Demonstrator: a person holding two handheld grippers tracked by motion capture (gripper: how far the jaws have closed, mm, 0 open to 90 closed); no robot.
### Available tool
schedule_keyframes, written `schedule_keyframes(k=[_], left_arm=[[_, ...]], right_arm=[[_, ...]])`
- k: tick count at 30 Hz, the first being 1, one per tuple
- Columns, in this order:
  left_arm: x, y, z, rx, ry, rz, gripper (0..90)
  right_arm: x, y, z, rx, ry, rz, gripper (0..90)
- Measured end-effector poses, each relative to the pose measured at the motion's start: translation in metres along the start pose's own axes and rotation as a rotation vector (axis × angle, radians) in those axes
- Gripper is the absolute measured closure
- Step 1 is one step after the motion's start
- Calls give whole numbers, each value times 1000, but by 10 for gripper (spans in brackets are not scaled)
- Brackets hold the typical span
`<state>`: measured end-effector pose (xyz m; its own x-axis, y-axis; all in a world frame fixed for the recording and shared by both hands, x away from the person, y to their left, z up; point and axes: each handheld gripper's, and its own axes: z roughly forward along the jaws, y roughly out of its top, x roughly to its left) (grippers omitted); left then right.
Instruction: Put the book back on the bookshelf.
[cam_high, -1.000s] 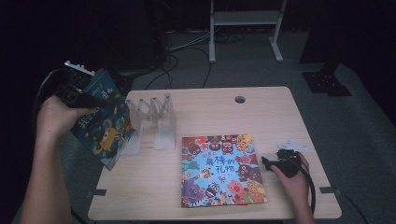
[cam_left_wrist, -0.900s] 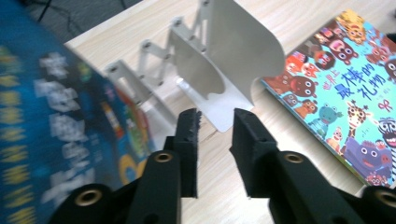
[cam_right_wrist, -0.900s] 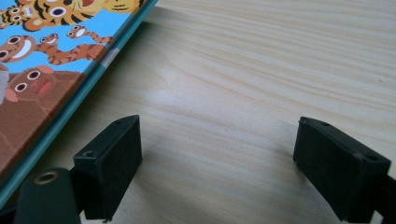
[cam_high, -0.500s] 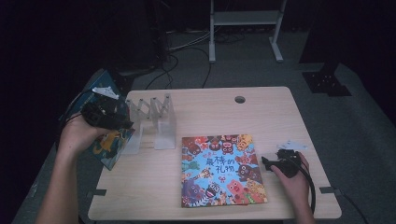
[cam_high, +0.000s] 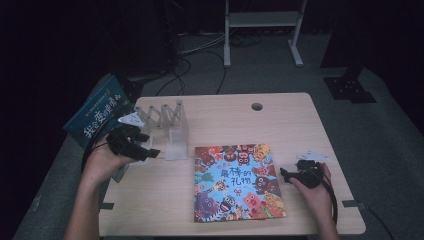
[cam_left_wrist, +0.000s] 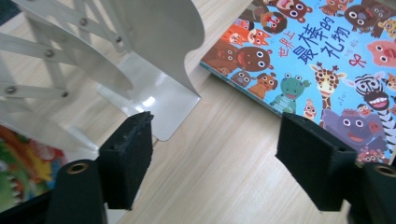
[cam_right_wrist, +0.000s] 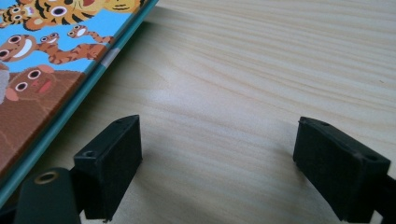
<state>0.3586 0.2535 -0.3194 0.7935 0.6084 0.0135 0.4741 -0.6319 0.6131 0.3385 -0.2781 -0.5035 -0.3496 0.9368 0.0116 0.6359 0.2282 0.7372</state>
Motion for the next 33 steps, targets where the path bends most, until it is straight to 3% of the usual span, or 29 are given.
schedule_keyframes(k=[2, 4, 14, 21, 23, 28, 33], left_arm=[[-2, -6, 8, -14, 17, -23, 201], [-5, -13, 15, -16, 9, -22, 191], [-22, -33, 50, 20, -22, 42, 176], [-34, -42, 72, 16, -59, 42, 176], [-37, -41, 76, 37, -60, 59, 176], [-41, -43, 81, 40, -67, 71, 176], [-40, -47, 90, 49, -78, 49, 170]], right_arm=[[0, 0, 0, 0, 0, 0, 145], [0, 0, 0, 1, -1, 2, 137], [0, 0, 0, 4, -8, 8, 135], [0, 2, -8, 6, -13, 11, 278], [1, 4, -15, -22, 9, 24, 295], [14, 16, -25, -63, 82, 1, 297], [30, 27, -23, -77, 139, -13, 289]])
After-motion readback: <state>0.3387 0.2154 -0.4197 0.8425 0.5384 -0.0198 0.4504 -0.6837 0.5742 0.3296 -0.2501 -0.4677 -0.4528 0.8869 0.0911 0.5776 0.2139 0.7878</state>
